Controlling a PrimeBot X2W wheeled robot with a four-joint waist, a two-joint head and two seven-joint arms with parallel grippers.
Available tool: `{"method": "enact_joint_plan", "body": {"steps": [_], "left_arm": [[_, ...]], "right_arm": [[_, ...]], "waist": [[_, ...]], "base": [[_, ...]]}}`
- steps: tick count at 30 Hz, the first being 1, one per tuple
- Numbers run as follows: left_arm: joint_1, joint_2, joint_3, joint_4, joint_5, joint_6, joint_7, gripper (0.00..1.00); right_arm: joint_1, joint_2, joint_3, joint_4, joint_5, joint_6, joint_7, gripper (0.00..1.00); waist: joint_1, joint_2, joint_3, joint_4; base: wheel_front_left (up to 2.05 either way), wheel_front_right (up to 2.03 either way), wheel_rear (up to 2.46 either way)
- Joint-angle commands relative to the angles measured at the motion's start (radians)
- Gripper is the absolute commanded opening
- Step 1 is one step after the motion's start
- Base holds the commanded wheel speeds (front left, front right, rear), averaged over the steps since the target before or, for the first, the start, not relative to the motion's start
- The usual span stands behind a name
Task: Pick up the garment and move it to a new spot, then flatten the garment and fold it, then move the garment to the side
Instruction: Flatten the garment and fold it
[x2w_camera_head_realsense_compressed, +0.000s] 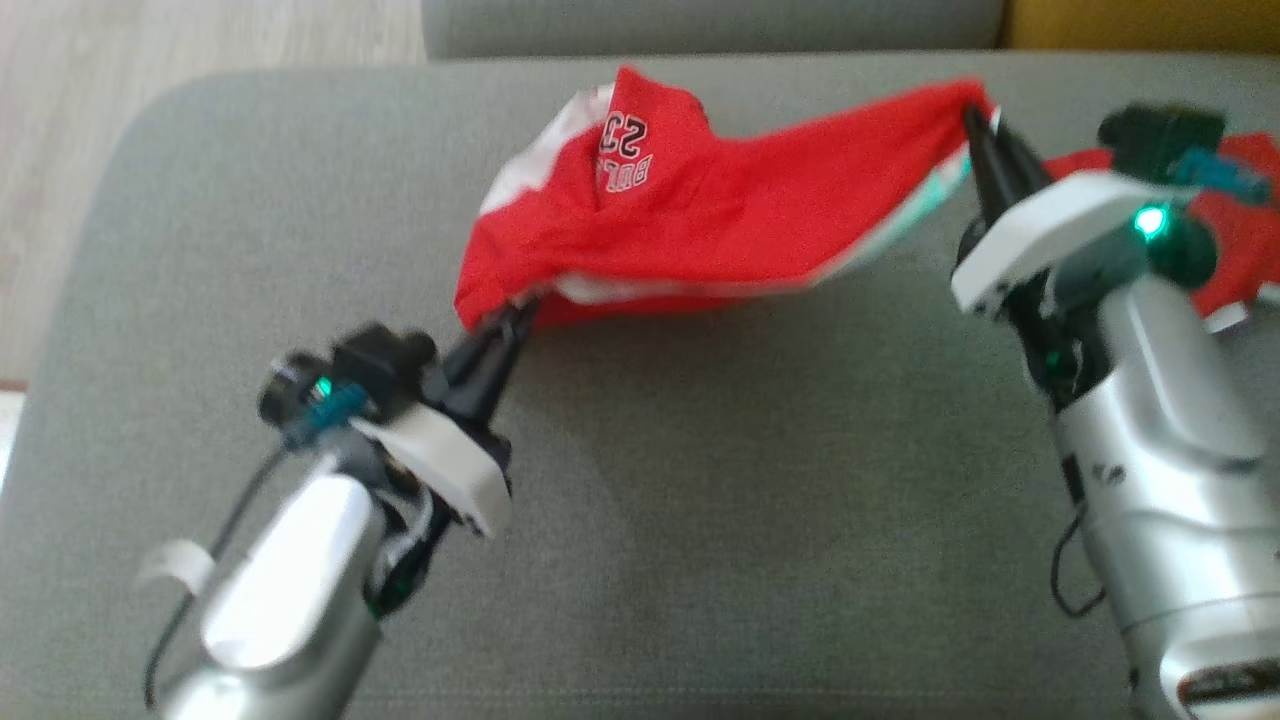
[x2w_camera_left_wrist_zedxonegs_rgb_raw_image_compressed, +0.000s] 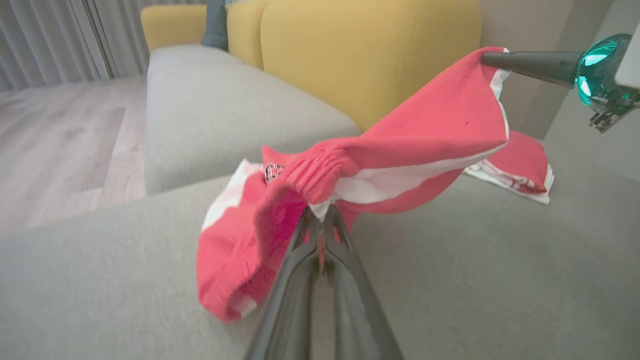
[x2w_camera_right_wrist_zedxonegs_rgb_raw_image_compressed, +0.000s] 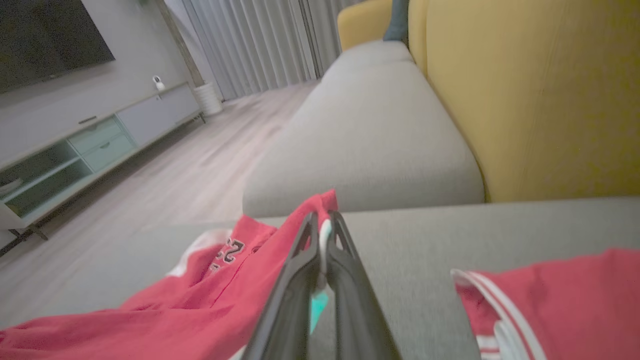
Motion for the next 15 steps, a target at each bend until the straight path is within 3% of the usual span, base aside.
{"method": "enact_joint_plan", "body": {"steps": [1,9,15], "left_arm": [[-0.073,0.039,0.054,-0.058,-0.011,0.001,0.016,0.00],[-0.135,0.109,0.117,-0.241,-0.073,0.012,0.161,0.00],[-0.108,0.141,0.169,-0.410,-0.121,0.061,0.245,0.00]], "right_arm": [[-0.053,-0.003,0.024,-0.053,0.015,0.000,-0.001,0.00],[-0.094,-0.015,0.002,-0.145,0.044,0.000,0.101,0.00],[-0.043,-0.002,-0.075,-0.322,0.001,0.000,0.202,0.00]], "waist": [[0.0000,0.0000,-0.049,-0.008],[0.0000,0.0000,-0.166,-0.017],[0.0000,0.0000,-0.193,-0.017]], "base": [[0.00,0.00,0.00],[0.00,0.00,0.00],[0.00,0.00,0.00]]}}
